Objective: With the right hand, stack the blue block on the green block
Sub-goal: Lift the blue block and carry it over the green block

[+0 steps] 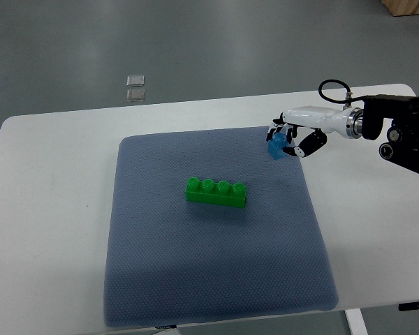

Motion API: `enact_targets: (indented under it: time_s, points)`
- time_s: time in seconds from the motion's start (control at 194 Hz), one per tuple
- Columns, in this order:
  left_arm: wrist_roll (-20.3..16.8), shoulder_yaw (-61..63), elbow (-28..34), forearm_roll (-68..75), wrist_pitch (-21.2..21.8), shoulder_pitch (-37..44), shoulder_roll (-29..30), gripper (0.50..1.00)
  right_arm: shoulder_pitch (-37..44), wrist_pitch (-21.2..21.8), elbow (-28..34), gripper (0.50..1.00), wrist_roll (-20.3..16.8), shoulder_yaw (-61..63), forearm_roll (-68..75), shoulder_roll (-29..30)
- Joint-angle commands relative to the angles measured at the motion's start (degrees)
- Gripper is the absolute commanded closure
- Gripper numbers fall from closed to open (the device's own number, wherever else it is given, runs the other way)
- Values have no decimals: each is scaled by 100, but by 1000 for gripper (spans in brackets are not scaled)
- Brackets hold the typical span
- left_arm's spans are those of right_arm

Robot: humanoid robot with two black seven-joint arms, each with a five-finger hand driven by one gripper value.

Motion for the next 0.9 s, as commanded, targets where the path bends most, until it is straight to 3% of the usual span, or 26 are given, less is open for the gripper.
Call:
enact_targets:
  time_s: [0.0, 0.181, 0.325, 0.893]
  points:
    - [-4, 0, -7, 0, 1, 0, 0, 500, 165, -46, 115, 1000, 97, 0, 7, 56]
    - [5, 0, 2, 0, 1, 0, 0, 500, 306, -125, 317, 1000, 352, -9, -19, 126]
    - [-4, 0, 2, 0, 1, 0, 0, 500, 385, -117, 335, 1000, 773, -9, -28, 258]
    - [-4, 0, -7, 0, 1, 0, 0, 500, 376, -125, 273, 1000, 1644, -378, -353, 803]
